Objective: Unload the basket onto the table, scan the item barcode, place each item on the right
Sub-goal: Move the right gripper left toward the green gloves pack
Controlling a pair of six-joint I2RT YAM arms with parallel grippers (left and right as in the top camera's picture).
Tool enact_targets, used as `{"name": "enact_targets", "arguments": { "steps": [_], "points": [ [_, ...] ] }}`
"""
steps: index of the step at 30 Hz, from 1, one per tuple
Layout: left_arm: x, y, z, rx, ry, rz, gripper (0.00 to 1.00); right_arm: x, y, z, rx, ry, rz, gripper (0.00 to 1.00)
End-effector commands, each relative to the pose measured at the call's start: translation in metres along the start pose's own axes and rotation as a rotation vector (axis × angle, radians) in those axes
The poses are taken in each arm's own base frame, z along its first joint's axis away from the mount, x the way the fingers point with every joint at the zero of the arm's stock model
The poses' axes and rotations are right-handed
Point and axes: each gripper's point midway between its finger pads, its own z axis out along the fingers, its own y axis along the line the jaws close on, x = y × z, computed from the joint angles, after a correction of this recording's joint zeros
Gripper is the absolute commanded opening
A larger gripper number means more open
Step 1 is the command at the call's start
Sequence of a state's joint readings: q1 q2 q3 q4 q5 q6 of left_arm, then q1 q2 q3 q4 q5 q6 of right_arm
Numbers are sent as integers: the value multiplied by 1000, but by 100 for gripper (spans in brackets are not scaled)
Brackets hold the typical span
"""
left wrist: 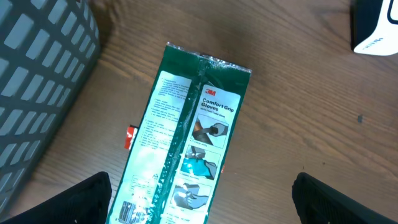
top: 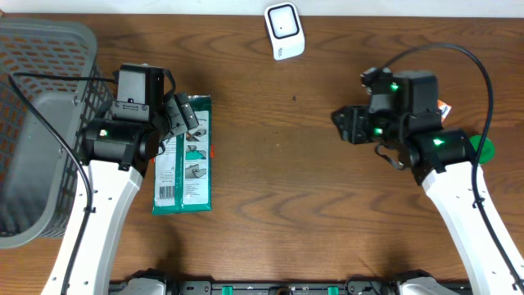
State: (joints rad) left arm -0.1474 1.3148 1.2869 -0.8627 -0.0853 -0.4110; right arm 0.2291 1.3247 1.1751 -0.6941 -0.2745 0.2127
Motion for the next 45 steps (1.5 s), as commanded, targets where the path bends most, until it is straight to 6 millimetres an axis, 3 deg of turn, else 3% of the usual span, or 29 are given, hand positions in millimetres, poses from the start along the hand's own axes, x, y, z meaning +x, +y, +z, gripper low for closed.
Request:
{"name": "enact_targets", "arguments": {
  "steps": [1, 10, 14, 16, 29, 34, 40, 45],
  "points": [
    [-6, 1, -4, -6, -20, 9, 93, -16, 14, -9, 60, -17, -25, 59],
    [-6, 1, -4, -6, -20, 9, 93, 19, 46, 23, 10, 156, -85, 69],
    [-6, 1, -4, -6, -20, 9, 93, 36, 71, 45, -76, 231, -111, 82],
    [-6, 1, -4, -6, -20, 9, 93, 44, 82, 58, -111, 258, -128, 99],
    [-6, 1, -4, -6, -20, 9, 93, 95, 118, 130, -161, 406, -102, 99],
    [-6, 1, -4, -6, -20, 9, 93, 113, 148, 158, -303, 443, -115, 93],
    [-6, 1, -4, -6, -20, 9, 93, 122, 170, 190, -383, 405, -158, 87],
    [-6, 1, -4, -6, -20, 9, 93, 124, 181, 201, -411, 379, -180, 81]
  ]
}}
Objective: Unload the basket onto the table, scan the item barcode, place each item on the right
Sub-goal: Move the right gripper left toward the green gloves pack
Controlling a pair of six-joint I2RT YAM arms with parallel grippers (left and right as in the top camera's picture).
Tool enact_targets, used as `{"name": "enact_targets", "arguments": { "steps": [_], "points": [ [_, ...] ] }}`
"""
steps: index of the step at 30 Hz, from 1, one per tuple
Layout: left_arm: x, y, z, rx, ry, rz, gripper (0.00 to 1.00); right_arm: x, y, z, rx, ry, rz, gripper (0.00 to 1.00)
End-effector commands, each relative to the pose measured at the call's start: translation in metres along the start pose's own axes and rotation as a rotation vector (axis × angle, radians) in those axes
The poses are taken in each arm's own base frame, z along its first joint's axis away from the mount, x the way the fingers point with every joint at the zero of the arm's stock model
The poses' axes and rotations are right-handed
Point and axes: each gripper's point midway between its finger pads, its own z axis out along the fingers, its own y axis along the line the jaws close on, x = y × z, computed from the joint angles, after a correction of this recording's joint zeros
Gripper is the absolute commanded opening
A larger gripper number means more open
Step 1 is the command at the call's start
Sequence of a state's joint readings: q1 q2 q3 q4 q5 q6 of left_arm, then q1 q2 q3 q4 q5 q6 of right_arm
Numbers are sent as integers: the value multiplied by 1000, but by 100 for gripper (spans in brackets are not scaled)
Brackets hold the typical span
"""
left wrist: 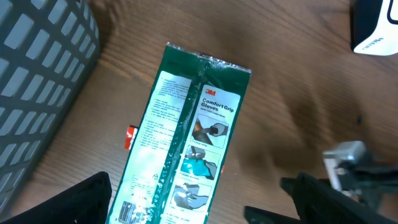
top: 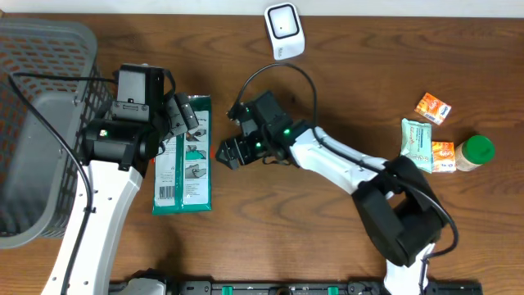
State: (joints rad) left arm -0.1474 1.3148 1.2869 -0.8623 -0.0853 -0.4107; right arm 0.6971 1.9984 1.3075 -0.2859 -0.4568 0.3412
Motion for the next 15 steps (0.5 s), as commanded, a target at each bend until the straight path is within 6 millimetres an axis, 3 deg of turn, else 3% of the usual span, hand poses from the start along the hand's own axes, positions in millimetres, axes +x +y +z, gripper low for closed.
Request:
{"name": "enact_targets", "arguments": {
  "steps": [1, 8, 15],
  "points": [
    [-6, 1, -4, -6, -20, 9, 93, 2, 9, 7, -31, 11, -1, 80],
    [-6, 1, -4, -6, -20, 9, 93, 18, 16, 25, -49, 61, 135, 74],
    [-6, 1, -4, -6, -20, 9, 93, 40, 41, 46, -221, 159, 150, 73]
  ]
}}
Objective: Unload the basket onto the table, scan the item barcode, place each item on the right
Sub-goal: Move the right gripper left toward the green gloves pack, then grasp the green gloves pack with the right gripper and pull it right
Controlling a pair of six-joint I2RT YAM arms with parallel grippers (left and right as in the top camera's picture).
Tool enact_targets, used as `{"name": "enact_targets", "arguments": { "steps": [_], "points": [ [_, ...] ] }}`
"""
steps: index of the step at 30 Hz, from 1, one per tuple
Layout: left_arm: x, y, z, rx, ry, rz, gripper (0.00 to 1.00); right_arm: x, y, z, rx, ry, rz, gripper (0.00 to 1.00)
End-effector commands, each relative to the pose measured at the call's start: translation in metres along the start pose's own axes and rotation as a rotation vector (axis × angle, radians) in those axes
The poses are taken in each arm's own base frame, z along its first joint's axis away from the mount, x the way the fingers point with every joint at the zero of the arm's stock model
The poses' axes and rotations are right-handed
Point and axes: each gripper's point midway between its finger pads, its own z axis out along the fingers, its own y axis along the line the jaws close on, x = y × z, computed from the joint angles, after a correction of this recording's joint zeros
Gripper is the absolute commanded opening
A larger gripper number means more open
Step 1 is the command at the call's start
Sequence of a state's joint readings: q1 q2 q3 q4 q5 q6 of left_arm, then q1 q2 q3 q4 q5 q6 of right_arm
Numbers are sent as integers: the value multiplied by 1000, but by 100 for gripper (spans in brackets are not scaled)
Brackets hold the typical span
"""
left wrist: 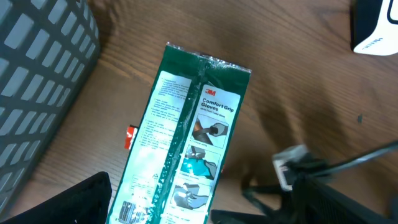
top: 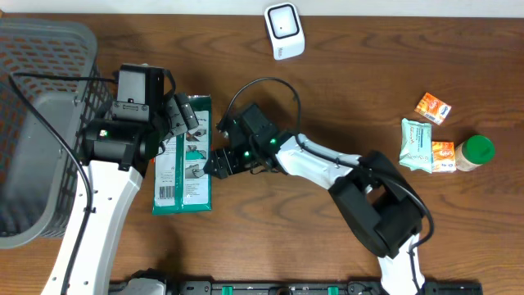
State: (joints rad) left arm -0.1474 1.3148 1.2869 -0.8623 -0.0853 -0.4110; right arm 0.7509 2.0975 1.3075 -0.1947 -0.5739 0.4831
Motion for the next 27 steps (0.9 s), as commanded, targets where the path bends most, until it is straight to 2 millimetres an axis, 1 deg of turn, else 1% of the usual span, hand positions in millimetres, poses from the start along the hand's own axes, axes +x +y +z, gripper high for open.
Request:
{"name": "enact_targets", "arguments": {
  "steps": [1, 5, 9, 12, 15, 17, 21, 23, 24, 27],
  "points": [
    [-6, 1, -4, -6, -20, 9, 93, 18, 17, 13, -97, 81, 52, 73],
    [-6, 1, -4, -6, -20, 9, 93, 21, 28, 19, -114, 81, 22, 73],
    [-6, 1, -4, -6, -20, 9, 93, 18, 47, 26, -147, 49, -43, 73],
    [-6, 1, -4, -6, -20, 9, 93, 15, 58, 29, -167, 25, -75, 69],
    [-6, 1, -4, -6, -20, 9, 93, 11, 64, 30, -183, 7, -54, 66],
    [-6, 1, -4, -6, -20, 9, 93, 7, 64, 31, -173, -13, -43, 63],
    [-6, 1, -4, -6, -20, 9, 93, 1, 57, 32, -130, -45, -22, 59],
    [-6, 1, -4, -6, -20, 9, 93, 3, 55, 32, -123, -37, 0, 56],
    [-6, 1, -4, -6, -20, 9, 93, 6, 53, 33, -117, -24, 44, 55],
    [-6, 1, -4, -6, -20, 9, 93, 9, 49, 34, -106, -18, 134, 56]
  ]
}}
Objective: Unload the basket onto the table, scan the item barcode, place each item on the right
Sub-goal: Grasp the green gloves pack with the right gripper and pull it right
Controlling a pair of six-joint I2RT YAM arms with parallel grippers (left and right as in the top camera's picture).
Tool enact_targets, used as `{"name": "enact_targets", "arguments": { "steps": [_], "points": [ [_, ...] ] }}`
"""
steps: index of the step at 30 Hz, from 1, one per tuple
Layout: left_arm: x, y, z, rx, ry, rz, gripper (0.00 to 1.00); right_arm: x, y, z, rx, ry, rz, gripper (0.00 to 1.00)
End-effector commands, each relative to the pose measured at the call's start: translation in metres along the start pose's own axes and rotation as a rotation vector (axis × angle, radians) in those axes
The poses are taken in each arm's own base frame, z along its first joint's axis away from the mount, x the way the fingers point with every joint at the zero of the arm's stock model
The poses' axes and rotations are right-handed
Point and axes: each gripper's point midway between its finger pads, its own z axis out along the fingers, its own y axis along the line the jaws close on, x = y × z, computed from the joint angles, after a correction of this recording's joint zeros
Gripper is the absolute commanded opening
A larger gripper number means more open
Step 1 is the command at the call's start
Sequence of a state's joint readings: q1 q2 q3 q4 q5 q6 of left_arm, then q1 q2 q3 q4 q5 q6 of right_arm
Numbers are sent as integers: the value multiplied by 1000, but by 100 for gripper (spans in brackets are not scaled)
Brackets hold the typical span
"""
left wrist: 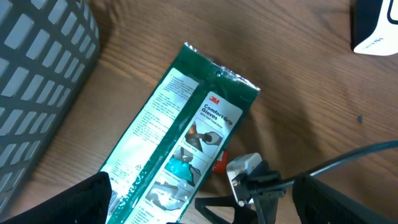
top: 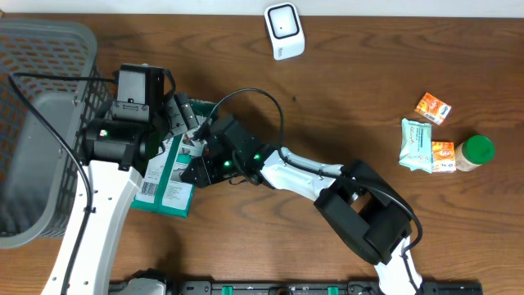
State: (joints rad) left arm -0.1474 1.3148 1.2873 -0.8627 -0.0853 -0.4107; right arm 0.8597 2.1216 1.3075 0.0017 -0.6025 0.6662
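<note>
The green 3M glove package (top: 168, 174) lies tilted on the table, its lower end swung toward the basket; its printed back (left wrist: 180, 134) faces up. My right gripper (top: 193, 168) has reached across to the package's right edge, and its fingers (left wrist: 214, 203) look spread against that edge, so it is open. My left gripper (top: 182, 115) hovers open above the package's upper end, with its fingers (left wrist: 84, 199) at the bottom corners of the left wrist view. The white scanner (top: 284, 31) stands at the back.
A grey mesh basket (top: 41, 98) fills the left side, close to the package. At the far right lie an orange box (top: 432, 106), a pale wipes pack (top: 416, 144) and a green-lidded jar (top: 477, 150). A small red tag (left wrist: 219, 163) shows beside the package.
My right gripper has moved further left, onto the package's right edge. The package has turned from straight to tilted, its lower end now nearer the basket. The left arm is unchanged.
At first my right arm was at the right side of the table and the package lay straight under my open left gripper. Then the right gripper was at mid-table, then just beside the package. Now it touches the package, which has rotated.
</note>
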Motion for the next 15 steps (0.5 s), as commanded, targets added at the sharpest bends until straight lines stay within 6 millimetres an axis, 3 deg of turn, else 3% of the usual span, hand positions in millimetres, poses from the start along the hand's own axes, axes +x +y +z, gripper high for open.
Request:
{"name": "enact_targets", "arguments": {
  "steps": [1, 6, 15],
  "points": [
    [-6, 1, -4, -6, -20, 9, 93, 5, -12, 5, 39, -3, 144, 55],
    [-6, 1, -4, -6, -20, 9, 93, 9, -30, 7, 90, -39, 266, 58],
    [-6, 1, -4, -6, -20, 9, 93, 4, -45, 26, 30, -93, 434, 57]
  ]
}}
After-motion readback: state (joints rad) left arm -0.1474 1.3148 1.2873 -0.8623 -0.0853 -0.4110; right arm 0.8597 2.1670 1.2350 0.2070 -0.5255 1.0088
